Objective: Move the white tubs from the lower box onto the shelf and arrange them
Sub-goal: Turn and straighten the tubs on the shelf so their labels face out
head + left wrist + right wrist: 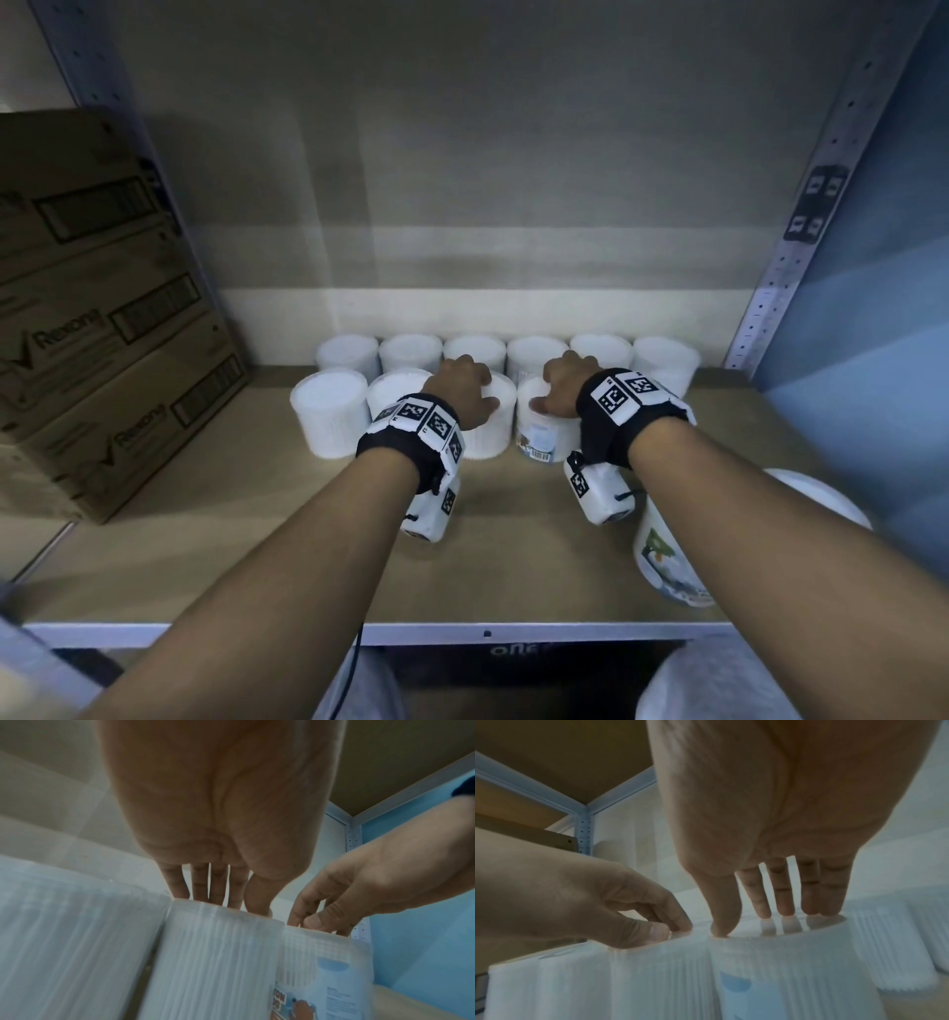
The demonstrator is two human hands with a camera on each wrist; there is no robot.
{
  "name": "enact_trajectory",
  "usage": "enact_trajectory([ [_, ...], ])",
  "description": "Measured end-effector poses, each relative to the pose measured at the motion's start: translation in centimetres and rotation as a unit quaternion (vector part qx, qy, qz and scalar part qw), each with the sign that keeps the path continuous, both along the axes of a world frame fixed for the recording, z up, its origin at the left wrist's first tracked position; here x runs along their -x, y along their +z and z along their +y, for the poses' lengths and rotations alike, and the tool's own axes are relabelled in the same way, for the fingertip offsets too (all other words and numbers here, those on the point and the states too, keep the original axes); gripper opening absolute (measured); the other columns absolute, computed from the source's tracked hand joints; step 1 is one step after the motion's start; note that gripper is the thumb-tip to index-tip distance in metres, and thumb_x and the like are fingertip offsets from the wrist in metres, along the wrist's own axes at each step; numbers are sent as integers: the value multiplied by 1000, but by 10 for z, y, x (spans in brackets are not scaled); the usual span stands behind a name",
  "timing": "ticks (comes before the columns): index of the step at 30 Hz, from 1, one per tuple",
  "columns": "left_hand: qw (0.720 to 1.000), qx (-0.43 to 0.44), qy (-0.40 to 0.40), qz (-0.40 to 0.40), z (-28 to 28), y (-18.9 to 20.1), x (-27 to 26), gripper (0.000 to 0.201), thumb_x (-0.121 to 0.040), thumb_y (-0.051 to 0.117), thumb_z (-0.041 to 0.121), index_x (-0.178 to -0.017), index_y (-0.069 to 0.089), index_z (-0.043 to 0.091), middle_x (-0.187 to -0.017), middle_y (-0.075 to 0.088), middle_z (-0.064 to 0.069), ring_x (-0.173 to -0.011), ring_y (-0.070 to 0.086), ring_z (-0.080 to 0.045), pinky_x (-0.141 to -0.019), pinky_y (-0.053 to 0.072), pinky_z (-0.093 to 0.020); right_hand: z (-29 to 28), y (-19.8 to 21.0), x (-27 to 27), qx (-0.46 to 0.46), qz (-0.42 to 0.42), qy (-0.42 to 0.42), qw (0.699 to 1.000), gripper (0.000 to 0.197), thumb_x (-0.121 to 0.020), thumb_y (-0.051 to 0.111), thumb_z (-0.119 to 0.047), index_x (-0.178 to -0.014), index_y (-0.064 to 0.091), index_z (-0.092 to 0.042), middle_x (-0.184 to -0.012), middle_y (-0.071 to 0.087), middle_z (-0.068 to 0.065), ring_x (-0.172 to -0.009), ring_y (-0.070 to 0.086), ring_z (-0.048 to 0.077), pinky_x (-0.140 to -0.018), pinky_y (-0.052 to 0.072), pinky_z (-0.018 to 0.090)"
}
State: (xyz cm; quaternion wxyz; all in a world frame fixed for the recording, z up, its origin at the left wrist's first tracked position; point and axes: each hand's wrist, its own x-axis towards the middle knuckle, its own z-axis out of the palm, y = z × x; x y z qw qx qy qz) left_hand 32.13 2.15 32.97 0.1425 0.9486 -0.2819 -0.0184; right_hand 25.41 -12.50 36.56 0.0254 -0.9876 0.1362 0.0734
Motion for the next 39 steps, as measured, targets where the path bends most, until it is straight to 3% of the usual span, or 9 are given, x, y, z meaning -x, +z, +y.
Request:
enact_trajectory([
  [4, 1000, 4, -2, -2, -1, -1, -1, 48, -90, 57, 32, -133, 50, 11, -136, 45, -12, -128, 42, -30, -107, 38, -42, -1, 0, -1, 7, 14, 4, 1000, 60, -91, 52, -47, -139, 41, -12, -144, 39, 13, -129, 42, 33, -106, 37, 39],
  [8, 1000, 5, -3, -4, -1, -2, -2, 48, -90, 57, 33, -132, 50, 11, -136, 46, -12, -128, 42, -30, -108, 37, -42, -5, 4, 2, -17, 22, 22, 999, 58, -91, 57, -37, -142, 39, -16, -149, 34, 9, -135, 38, 29, -110, 33, 35],
  [16, 1000, 3, -5, 0, 0, -2, -2, 49, -90, 58, 33, -133, 49, 10, -135, 46, -13, -127, 42, -30, -108, 36, -41, -11, 11, 9, -118, 3, 39, 992, 50, -86, 64, -7, -133, 55, -20, -140, 49, 3, -126, 50, 21, -95, 39, 20],
  [20, 1000, -1, -5, 0, 0, -2, -2, 48, -91, 57, 33, -132, 49, 10, -134, 46, -13, -126, 42, -31, -107, 37, -42, -10, 6, 4, -100, -60, -7, 993, 51, -88, 61, -32, -135, 49, -19, -142, 42, 10, -130, 42, 28, -107, 35, 30],
  [24, 1000, 2, -3, 1, 0, -2, -1, 47, -91, 57, 33, -131, 50, 11, -133, 46, -12, -126, 42, -30, -106, 37, -43, -6, -2, 3, -32, 0, -37, 999, 67, -90, 52, -51, -143, 37, -12, -146, 33, 17, -134, 34, 34, -109, 30, 38],
  [33, 1000, 10, -3, 4, 1, -4, -2, 46, -91, 57, 33, -130, 51, 11, -132, 46, -12, -126, 42, -30, -107, 37, -43, -10, 0, 5, -44, 5, -12, 999, 60, -90, 57, -45, -142, 40, -20, -146, 34, 13, -134, 35, 31, -109, 30, 34],
  [39, 1000, 11, -4, 3, 1, -4, -3, 46, -91, 57, 34, -130, 51, 12, -132, 46, -11, -126, 42, -30, -107, 37, -42, -12, 4, 5, -100, 1, 4, 995, 55, -86, 64, -19, -138, 46, -23, -145, 45, 4, -130, 47, 23, -103, 39, 27],
])
